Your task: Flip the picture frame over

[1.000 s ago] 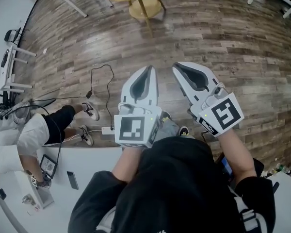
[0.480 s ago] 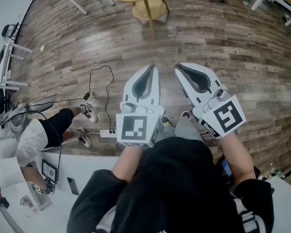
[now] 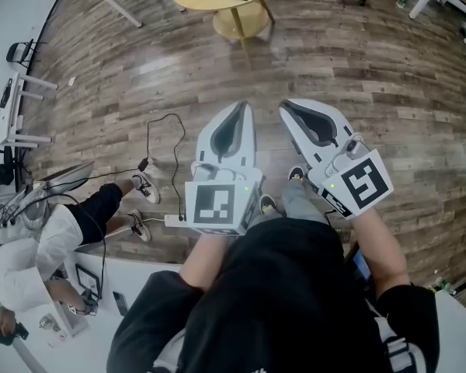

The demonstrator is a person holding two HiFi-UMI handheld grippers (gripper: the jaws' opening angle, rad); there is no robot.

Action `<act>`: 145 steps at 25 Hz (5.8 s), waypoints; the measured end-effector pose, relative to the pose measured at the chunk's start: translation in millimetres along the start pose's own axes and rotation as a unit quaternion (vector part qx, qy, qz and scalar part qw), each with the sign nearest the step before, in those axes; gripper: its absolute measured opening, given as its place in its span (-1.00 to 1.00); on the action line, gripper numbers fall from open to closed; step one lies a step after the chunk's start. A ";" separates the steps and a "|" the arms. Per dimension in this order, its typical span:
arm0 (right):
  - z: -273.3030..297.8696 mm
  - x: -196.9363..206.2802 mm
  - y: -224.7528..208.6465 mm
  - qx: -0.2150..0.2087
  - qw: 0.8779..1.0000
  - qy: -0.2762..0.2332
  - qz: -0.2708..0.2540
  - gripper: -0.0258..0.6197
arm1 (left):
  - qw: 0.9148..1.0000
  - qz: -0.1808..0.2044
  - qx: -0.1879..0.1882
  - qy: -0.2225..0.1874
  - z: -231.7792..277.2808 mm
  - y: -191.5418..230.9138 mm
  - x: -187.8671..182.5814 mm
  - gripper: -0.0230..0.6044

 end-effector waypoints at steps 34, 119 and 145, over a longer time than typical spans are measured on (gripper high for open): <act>115.6 8.0 -188.8 0.009 0.999 0.004 0.033 -0.85 | 1.000 0.011 -0.006 0.016 201.2 58.3 -33.7 -0.85; 552.6 28.2 -539.4 -0.020 0.971 0.181 -0.156 -0.85 | 1.000 -0.010 0.003 0.029 655.3 407.3 -96.6 -0.85; 590.2 329.9 -495.6 -0.212 0.774 0.402 -0.441 -0.18 | 0.991 -0.050 -0.001 0.120 692.2 444.6 -29.2 -0.85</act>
Point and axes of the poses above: the fingertips, and each gripper's own axes: z forward along the fingers, y to its left, x out of its underside, the point moved 6 cm from there along -z, backward along the fingers, and after that the axes turned 7 degrees about y, right-handed, at the moved point
